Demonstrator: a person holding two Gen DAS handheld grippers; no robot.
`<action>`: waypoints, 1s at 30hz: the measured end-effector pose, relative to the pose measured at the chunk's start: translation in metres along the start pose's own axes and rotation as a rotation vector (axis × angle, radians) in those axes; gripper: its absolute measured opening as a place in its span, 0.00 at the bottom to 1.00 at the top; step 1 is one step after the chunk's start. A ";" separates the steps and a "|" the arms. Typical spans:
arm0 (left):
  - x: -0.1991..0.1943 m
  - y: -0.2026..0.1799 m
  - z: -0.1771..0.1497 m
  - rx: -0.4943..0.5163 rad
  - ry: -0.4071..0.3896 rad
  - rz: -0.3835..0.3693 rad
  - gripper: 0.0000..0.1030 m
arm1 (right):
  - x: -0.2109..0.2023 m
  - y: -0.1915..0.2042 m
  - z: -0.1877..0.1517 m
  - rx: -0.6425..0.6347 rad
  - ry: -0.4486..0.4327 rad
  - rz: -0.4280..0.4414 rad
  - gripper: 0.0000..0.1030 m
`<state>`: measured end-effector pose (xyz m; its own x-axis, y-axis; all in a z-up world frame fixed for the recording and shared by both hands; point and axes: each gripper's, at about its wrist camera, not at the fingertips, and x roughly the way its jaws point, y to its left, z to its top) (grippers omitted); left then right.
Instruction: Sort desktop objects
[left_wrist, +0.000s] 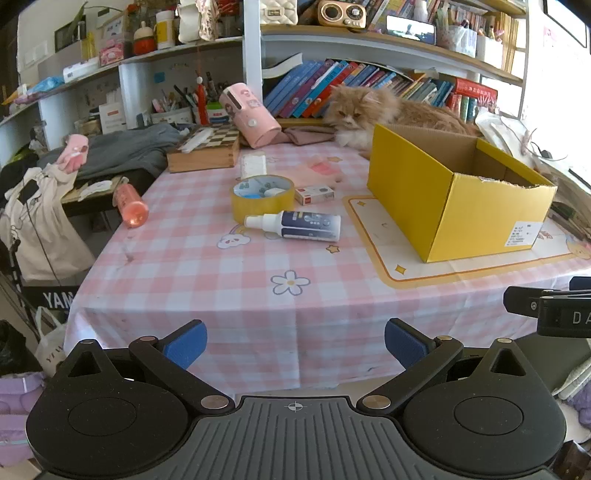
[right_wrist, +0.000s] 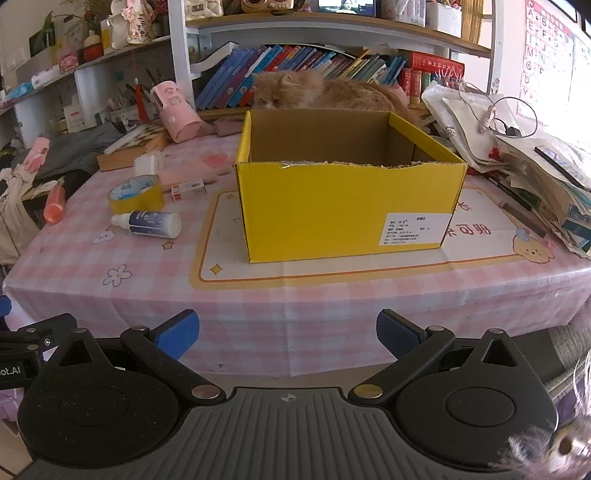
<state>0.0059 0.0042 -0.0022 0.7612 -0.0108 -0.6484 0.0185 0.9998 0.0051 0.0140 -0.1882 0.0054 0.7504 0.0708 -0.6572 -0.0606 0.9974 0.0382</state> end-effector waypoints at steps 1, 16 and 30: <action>0.000 0.000 0.000 0.000 0.000 0.001 1.00 | 0.000 0.000 0.000 0.001 0.001 0.000 1.00; 0.001 0.001 -0.001 0.003 0.001 0.002 1.00 | 0.002 -0.001 -0.001 0.003 0.006 0.000 1.00; 0.002 -0.002 0.000 0.012 0.005 0.003 1.00 | 0.003 0.000 -0.001 -0.003 0.005 0.001 1.00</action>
<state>0.0077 0.0019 -0.0036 0.7583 -0.0079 -0.6519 0.0241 0.9996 0.0159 0.0156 -0.1879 0.0021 0.7469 0.0712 -0.6611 -0.0629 0.9974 0.0364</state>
